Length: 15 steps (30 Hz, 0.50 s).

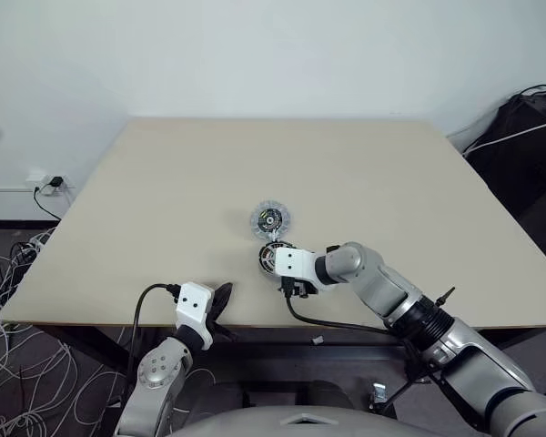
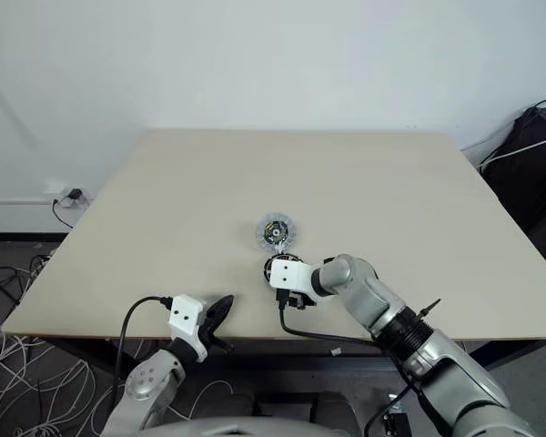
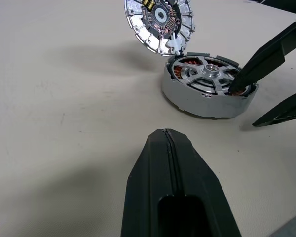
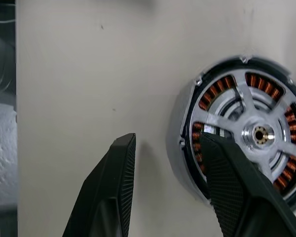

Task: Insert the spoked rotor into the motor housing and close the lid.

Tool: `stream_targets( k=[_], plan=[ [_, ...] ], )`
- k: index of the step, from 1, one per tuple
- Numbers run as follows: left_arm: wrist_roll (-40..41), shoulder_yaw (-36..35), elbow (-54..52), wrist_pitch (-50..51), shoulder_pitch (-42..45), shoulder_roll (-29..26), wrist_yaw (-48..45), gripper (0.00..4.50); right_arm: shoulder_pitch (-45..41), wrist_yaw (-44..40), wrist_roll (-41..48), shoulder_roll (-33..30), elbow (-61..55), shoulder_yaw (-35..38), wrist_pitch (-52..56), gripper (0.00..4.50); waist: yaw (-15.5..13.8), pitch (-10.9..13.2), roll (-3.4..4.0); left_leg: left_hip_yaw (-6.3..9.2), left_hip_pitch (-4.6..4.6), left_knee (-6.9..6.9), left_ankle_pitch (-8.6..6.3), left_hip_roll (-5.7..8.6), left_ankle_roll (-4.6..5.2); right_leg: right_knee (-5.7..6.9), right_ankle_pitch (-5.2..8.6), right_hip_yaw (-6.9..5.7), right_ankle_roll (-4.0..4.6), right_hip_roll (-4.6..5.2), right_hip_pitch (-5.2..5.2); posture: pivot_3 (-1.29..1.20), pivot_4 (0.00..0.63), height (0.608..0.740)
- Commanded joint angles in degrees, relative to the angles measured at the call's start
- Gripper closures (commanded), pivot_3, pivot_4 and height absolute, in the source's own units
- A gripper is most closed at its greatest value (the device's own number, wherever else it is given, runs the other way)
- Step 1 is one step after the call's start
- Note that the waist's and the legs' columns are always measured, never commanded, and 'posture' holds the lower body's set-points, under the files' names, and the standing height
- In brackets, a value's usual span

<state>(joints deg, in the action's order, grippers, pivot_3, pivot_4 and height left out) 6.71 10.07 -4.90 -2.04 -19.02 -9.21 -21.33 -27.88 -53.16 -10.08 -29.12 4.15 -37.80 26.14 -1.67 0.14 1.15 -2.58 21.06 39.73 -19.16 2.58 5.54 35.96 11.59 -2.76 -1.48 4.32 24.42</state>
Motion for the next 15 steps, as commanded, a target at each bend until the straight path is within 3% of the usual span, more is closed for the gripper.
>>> stream_targets(
  k=[1, 4, 10, 15],
  plan=[
    [-0.11, 0.10, -1.31, -1.46, 0.52, 0.26, -0.04, 4.50, -1.00, -0.34, -1.07, -0.64, 0.11, 1.91, -0.69, 2.30, -0.03, 0.00, 0.00, 0.00, 0.00, 0.00, 0.00, 0.00, 0.00, 0.00, 0.00, 0.00, 0.00, 0.01, 0.00, 0.00, 0.000, 0.740],
    [-0.10, 0.12, -1.18, -1.48, 0.59, 0.32, -0.05, 4.50, -0.98, -0.10, -1.89, -0.57, 0.58, 1.89, -0.75, 2.69, -0.04, 0.00, 0.00, 0.00, -0.01, 0.01, 0.00, 0.00, 0.00, 0.01, 0.00, 0.00, 0.00, 0.01, -0.01, 0.00, 0.000, 0.740],
    [-0.06, 0.09, -1.25, -1.43, 0.50, 0.40, 0.04, 4.50, -0.31, 0.61, -2.98, 0.34, 0.81, 2.22, -1.25, 4.41, 0.02, -0.06, -0.06, 0.01, -0.01, 0.01, 0.00, 0.00, -0.01, 0.00, 0.00, -0.01, 0.00, 0.00, -0.01, 0.00, 0.000, 0.740],
    [0.04, 0.02, -1.31, -1.29, 0.44, 0.39, 0.05, 4.50, 0.30, 1.06, -2.34, 1.23, 0.55, 3.31, -0.82, 4.42, 0.02, -0.06, -0.07, 0.00, -0.01, 0.07, 0.01, 0.00, -0.01, 0.04, -0.04, 0.00, -0.02, 0.01, -0.02, 0.00, 0.000, 0.740]
  ],
)
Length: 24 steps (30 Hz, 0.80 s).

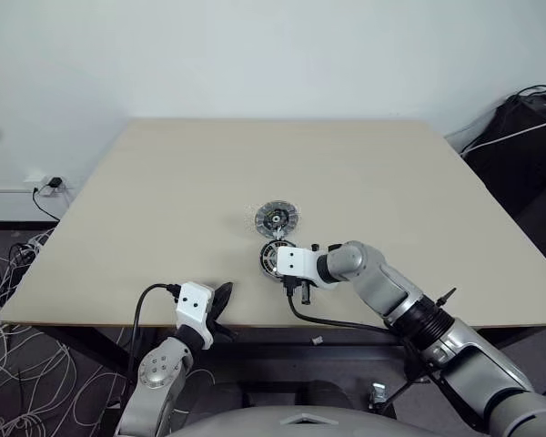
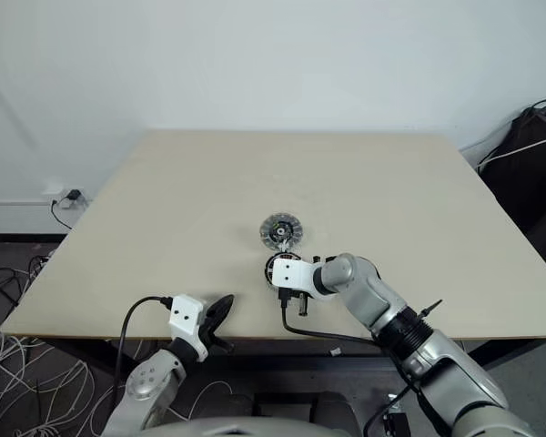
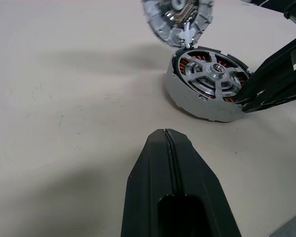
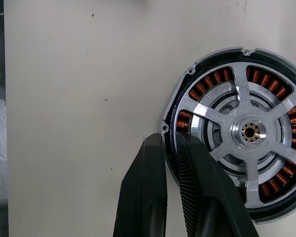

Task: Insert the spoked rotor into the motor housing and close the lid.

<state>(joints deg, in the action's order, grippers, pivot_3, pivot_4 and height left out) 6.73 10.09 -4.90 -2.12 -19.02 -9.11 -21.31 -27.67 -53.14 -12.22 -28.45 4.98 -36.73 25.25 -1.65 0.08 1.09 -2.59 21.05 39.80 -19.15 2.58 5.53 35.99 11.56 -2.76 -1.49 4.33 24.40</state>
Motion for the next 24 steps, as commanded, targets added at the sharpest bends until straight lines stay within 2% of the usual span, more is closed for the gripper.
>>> stream_targets(
  k=[1, 5, 13, 18, 24],
  plan=[
    [0.04, -0.01, -1.33, -1.15, 0.44, 0.29, 0.02, 4.50, 0.27, 1.27, 0.16, 0.82, -0.48, 2.70, 0.37, 4.42, 0.00, -0.01, -0.01, 0.00, 0.00, 0.00, 0.00, 0.00, 0.00, 0.00, 0.00, 0.00, 0.00, 0.00, 0.00, 0.00, 0.000, 0.740],
    [-0.02, 0.12, -1.26, -1.04, 0.55, 0.35, 0.03, 4.50, 1.39, 2.64, 2.21, 2.45, -1.98, 5.96, 3.12, 4.42, 0.10, -0.01, -0.01, 0.00, 0.00, 0.00, 0.01, -0.01, -0.01, 0.01, -0.01, 0.01, 0.00, -0.01, 0.01, 0.00, 0.000, 0.740],
    [0.13, -0.02, -1.21, -0.89, 0.52, 0.35, 0.05, 4.50, 5.05, 7.81, 10.71, 6.37, -14.63, 18.90, 27.26, 4.42, -0.37, 0.01, 0.02, 0.01, 0.30, 0.01, -0.01, 0.01, 0.02, -0.01, -0.03, 0.00, 0.04, 0.02, 0.24, 0.00, 0.000, 0.740],
    [0.21, 0.11, -1.01, -0.74, 0.60, 0.41, -0.07, 4.50, 7.91, 9.44, 15.80, 6.66, -24.58, 21.61, 40.17, 4.42, -0.30, -0.01, 0.04, 0.02, 0.53, 0.00, -0.06, 0.05, 0.06, -0.04, -0.04, -0.01, 0.06, 0.03, 0.28, 0.00, 0.000, 0.740],
    [0.33, 0.36, -0.46, -0.40, 1.18, 0.32, -0.57, 4.50, 8.95, 16.18, 20.06, 12.62, -29.87, 25.12, 52.78, 4.42, 0.00, 0.01, 0.08, 0.02, 0.52, 0.02, -0.06, 0.05, 0.06, -0.01, -0.06, -0.02, 0.03, 0.03, 0.30, 0.00, 0.000, 0.740]
  ],
)
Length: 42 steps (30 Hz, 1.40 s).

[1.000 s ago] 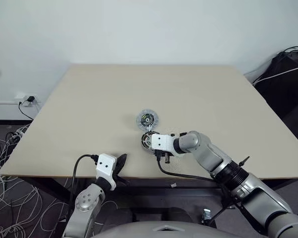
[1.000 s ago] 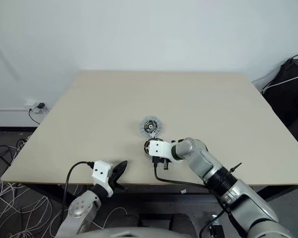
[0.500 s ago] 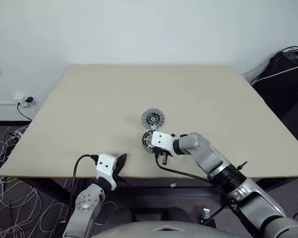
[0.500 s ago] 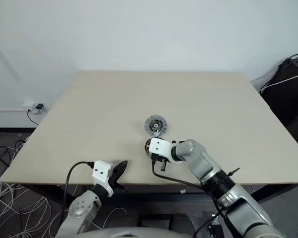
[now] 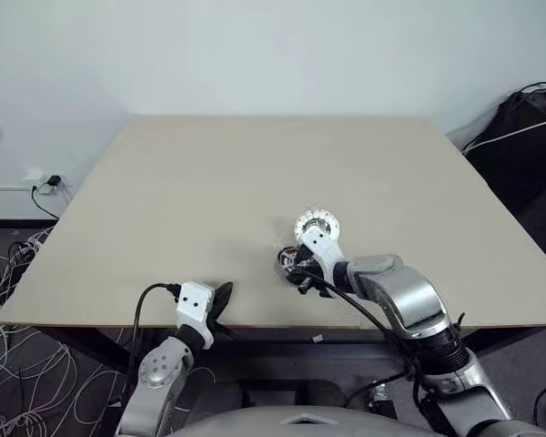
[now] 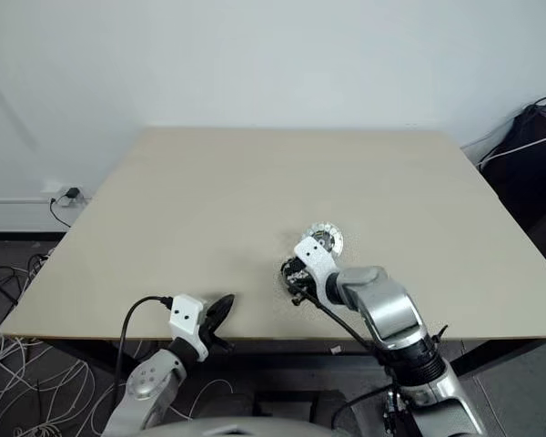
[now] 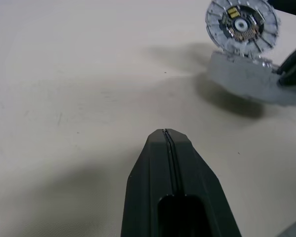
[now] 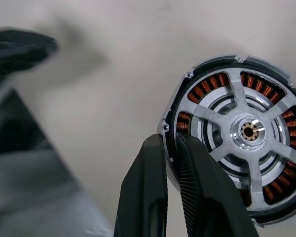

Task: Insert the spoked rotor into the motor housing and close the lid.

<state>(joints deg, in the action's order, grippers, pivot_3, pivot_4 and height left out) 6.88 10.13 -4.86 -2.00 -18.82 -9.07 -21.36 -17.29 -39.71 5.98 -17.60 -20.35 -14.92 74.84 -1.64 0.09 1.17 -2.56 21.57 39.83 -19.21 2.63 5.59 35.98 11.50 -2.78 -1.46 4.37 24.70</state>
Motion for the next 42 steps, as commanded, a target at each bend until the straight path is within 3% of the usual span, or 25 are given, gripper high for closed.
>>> stream_targets(
  k=[1, 18, 26, 28, 35, 38, 42],
  plan=[
    [0.18, 0.37, -0.44, -0.51, 1.04, 0.24, -0.60, 4.50, -1.49, 3.34, 2.28, 1.93, -4.71, 3.12, 3.53, 4.42, 0.01, 0.00, 0.01, 0.00, 0.00, 0.02, 0.00, 0.00, 0.00, 0.00, -0.01, 0.00, -0.02, 0.00, 0.02, 0.00, 0.000, 0.740],
    [0.15, 0.10, -1.03, -0.25, 0.55, -0.10, -0.37, 4.50, -5.28, 19.90, 2.73, 14.61, 12.62, 7.51, -2.46, 4.42, 1.17, 0.01, 0.07, 0.00, -0.39, 0.08, 0.05, 0.10, -0.07, 0.01, -0.09, -0.01, -0.14, -0.07, -0.24, 0.00, 0.000, 0.740],
    [0.12, 0.07, -1.22, -0.23, 0.57, -0.19, -0.36, 4.50, -6.92, 23.29, 6.01, 22.23, 15.18, 12.18, -5.30, 1.85, 1.78, 0.03, 0.11, 0.01, -0.57, 0.06, 0.18, 0.02, -0.28, 0.24, -0.11, 0.03, -0.18, -0.14, -0.27, 0.00, 0.000, 0.740],
    [0.10, 0.07, -1.27, -0.21, 0.61, -0.23, -0.39, 4.50, -7.20, 22.80, 6.71, 22.22, 14.62, 12.08, -6.47, 1.85, 1.84, 0.05, 0.13, 0.02, -0.57, 0.04, 0.18, 0.01, -0.29, 0.30, -0.10, 0.03, -0.16, -0.15, -0.25, 0.00, 0.000, 0.740],
    [0.17, -0.01, -1.41, 0.06, 0.64, -0.50, -0.60, 4.50, -6.00, 6.94, -0.78, 0.48, 5.80, -8.65, -31.91, 1.85, 2.07, 0.07, 0.15, 0.01, -0.57, 0.05, 0.11, 0.11, -0.13, 0.14, -0.08, 0.01, -0.13, -0.09, -0.30, 0.00, 0.000, 0.740],
    [0.15, 0.09, -1.45, 0.15, 0.58, -0.47, -0.66, 4.50, -4.94, 0.90, -2.72, -6.87, 4.29, -13.22, -39.16, 1.85, 2.18, 0.10, 0.09, 0.01, -0.57, 0.04, 0.11, 0.09, -0.12, 0.08, -0.07, 0.00, -0.14, -0.14, -0.32, 0.00, 0.000, 0.740],
    [0.20, 0.13, -1.43, 0.25, 0.60, -0.46, -0.78, 4.50, -4.15, -3.46, -4.30, -11.62, 4.34, -15.88, -43.40, 1.85, 2.08, 0.22, -0.07, 0.01, -0.57, 0.07, 0.14, 0.02, -0.14, 0.04, -0.07, 0.00, -0.15, -0.16, -0.38, 0.00, 0.000, 0.740]
  ],
)
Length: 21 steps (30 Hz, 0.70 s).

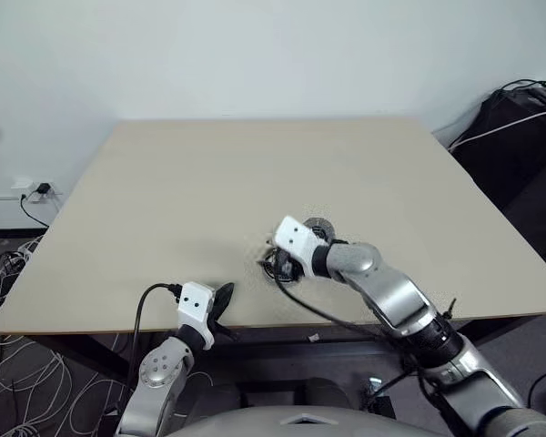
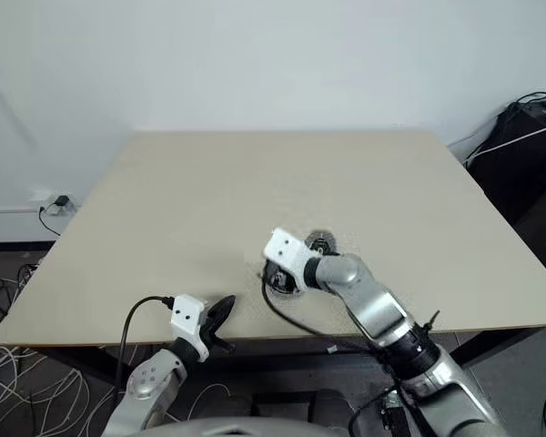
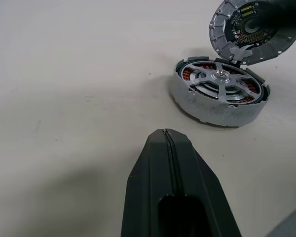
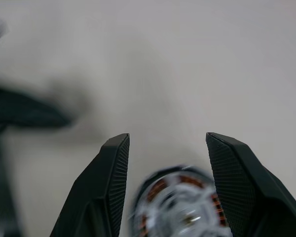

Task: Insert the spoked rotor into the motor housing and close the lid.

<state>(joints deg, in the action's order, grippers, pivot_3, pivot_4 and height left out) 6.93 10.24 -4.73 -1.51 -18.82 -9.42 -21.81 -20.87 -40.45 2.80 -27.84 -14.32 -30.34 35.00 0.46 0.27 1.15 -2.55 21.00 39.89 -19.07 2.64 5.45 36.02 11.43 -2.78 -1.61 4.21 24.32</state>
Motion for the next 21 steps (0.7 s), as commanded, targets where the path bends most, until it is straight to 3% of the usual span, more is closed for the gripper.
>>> stream_targets(
  k=[1, 21],
  plan=[
    [0.16, 0.04, -1.56, -0.23, 0.61, -0.08, -0.37, 4.50, -0.48, -3.44, -1.70, -2.15, -1.32, -1.01, -4.34, 1.85, -0.07, 0.09, -0.15, 0.00, 0.00, 0.02, 0.00, -0.01, 0.00, -0.01, 0.00, 0.00, 0.00, 0.00, -0.01, 0.00, 0.000, 0.740],
    [0.13, -0.26, -1.90, -0.33, 0.19, 0.13, -0.15, 4.50, -0.78, -6.98, -11.81, -3.98, 10.29, -3.15, -10.27, 1.85, -2.19, 0.12, -0.27, -0.01, 0.19, 0.11, -0.07, -0.08, 0.09, -0.06, 0.00, 0.01, 0.02, 0.09, 0.12, 0.00, 0.000, 0.740]
  ],
)
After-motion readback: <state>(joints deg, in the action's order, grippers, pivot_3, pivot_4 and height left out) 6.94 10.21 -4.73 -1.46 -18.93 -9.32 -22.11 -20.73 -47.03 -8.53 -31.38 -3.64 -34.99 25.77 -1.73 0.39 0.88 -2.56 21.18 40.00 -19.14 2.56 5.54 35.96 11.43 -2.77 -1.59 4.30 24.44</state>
